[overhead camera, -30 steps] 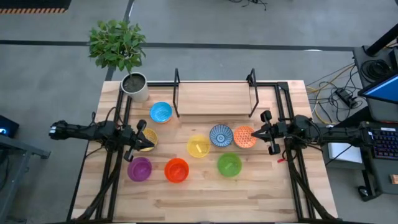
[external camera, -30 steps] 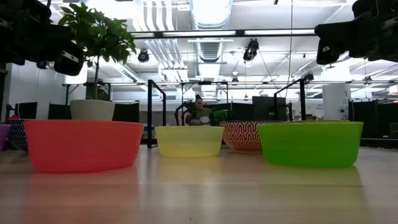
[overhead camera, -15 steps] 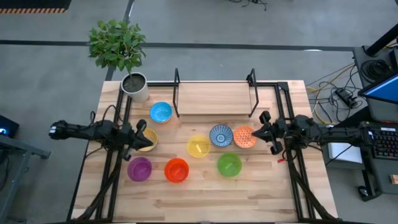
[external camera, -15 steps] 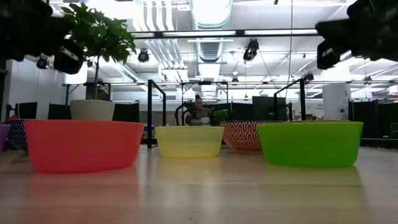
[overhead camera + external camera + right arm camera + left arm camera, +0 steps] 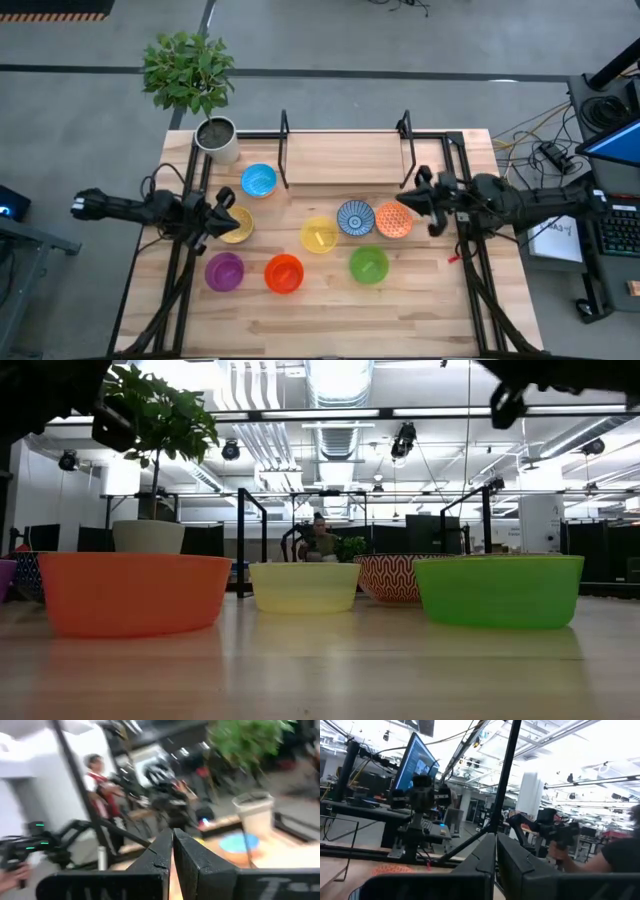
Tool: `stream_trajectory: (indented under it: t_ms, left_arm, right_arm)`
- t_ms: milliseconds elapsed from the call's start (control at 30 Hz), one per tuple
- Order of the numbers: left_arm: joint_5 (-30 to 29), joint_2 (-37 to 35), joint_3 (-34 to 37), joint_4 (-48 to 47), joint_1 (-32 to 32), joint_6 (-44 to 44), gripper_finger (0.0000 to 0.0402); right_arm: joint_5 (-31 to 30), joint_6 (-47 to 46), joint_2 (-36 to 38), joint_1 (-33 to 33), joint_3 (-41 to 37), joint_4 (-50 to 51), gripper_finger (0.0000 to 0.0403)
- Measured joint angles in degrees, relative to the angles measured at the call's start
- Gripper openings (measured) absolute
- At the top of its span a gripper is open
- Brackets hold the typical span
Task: Place and stack bowls onto a shelf
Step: Put the orange patterned bowl on the shelf
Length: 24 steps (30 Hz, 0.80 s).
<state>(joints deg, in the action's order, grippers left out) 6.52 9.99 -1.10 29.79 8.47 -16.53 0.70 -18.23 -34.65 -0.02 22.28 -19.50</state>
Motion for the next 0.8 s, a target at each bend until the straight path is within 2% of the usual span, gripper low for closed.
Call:
stream_trajectory:
  t_ms: [167, 433, 500, 633, 800]
  left_arm:
    - [0.0, 5.21, 0.0, 4.8, 0.0, -2.5, 0.0]
    - [-1.23, 14.23, -0.14, 16.11, 0.0, 1.91, 0.0]
    - [-2.11, 15.82, -1.09, 16.55, 0.0, 1.74, 0.0]
    - [-2.29, 18.18, -2.97, 16.52, -0.02, -4.15, 0.0]
    - [-2.25, 20.93, -5.25, 16.33, -0.02, -2.47, 0.0]
  right_arm:
    - [-0.83, -1.4, -8.35, 0.05, 12.84, 14.87, 0.0009]
    - [-0.78, -4.86, -20.45, 0.16, 31.7, 42.96, 0.0009]
    - [-0.75, -6.63, -23.42, 0.15, 35.65, 49.91, 0.0009]
    - [-0.78, -11.44, -29.01, 0.14, 43.44, 65.68, 0.0009]
    - [-0.73, -19.82, -36.37, 0.14, 49.65, 86.97, 0.0009]
